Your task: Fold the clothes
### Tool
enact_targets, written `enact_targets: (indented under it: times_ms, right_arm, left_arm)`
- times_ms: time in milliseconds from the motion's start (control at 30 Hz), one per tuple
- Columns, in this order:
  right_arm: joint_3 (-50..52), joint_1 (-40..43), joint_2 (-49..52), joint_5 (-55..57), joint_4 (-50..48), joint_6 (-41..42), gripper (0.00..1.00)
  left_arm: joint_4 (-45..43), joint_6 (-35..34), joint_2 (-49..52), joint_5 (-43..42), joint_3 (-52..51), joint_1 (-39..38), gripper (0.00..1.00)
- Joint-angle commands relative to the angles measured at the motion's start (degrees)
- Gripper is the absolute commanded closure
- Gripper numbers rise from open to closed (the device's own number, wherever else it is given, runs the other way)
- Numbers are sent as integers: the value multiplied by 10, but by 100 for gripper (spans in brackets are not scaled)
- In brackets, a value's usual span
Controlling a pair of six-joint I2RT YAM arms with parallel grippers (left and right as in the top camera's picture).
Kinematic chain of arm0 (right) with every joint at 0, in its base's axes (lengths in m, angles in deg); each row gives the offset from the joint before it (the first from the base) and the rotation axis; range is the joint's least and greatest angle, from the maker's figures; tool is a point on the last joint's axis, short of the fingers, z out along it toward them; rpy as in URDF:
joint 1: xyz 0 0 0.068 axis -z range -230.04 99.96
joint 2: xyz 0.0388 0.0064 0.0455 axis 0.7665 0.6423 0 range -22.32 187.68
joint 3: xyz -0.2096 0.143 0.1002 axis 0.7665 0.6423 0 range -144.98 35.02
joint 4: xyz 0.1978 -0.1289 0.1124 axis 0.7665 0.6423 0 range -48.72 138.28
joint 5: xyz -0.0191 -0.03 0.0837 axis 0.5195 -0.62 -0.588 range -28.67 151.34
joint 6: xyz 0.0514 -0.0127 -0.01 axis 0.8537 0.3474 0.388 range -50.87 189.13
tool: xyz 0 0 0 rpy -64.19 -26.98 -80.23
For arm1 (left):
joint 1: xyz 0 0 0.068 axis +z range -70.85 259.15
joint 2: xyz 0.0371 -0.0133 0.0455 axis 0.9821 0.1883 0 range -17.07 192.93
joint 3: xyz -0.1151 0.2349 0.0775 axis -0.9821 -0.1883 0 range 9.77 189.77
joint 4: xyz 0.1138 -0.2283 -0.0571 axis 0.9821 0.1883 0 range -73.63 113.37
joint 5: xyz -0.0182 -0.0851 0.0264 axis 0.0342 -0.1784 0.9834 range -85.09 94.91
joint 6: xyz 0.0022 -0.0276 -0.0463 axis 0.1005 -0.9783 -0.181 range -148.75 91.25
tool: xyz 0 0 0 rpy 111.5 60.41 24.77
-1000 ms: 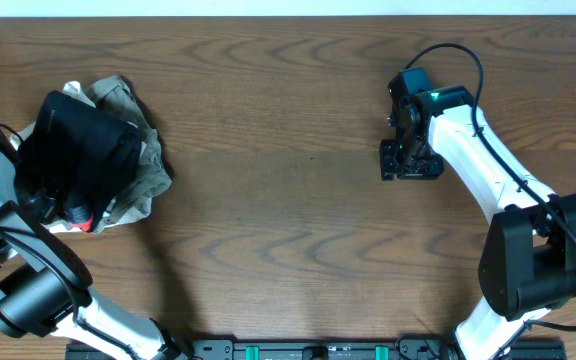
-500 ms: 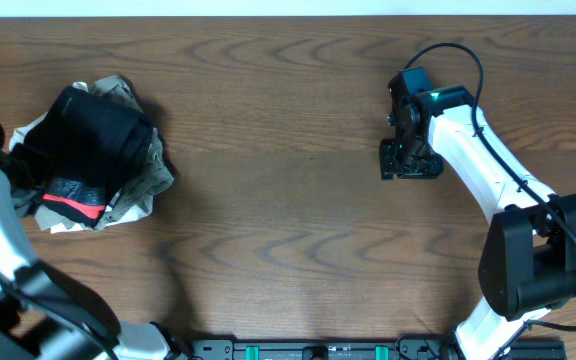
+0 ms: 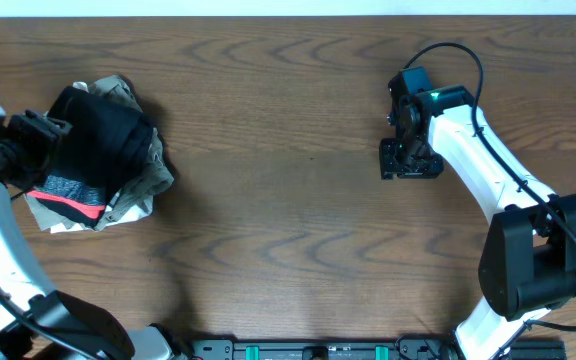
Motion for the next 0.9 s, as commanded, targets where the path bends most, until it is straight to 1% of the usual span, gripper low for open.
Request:
enact_targets:
  times_ms: [0,433,633,867]
  right_arm:
    - [1,5,-2,5,0,-7,46]
    - [1,5,-2,5,3,-7,46]
    - [1,5,-2,6,7,-7,45]
    - [1,5,-2,6,7,-7,45]
  left_arm:
    - [10,13,26,-52,-15,-1,37]
    - [20,8,126,-54,-117,-8,36]
    - [7,7,129,-54,-106,-7,36]
    - [3,7,98,-54,-48,-7,35]
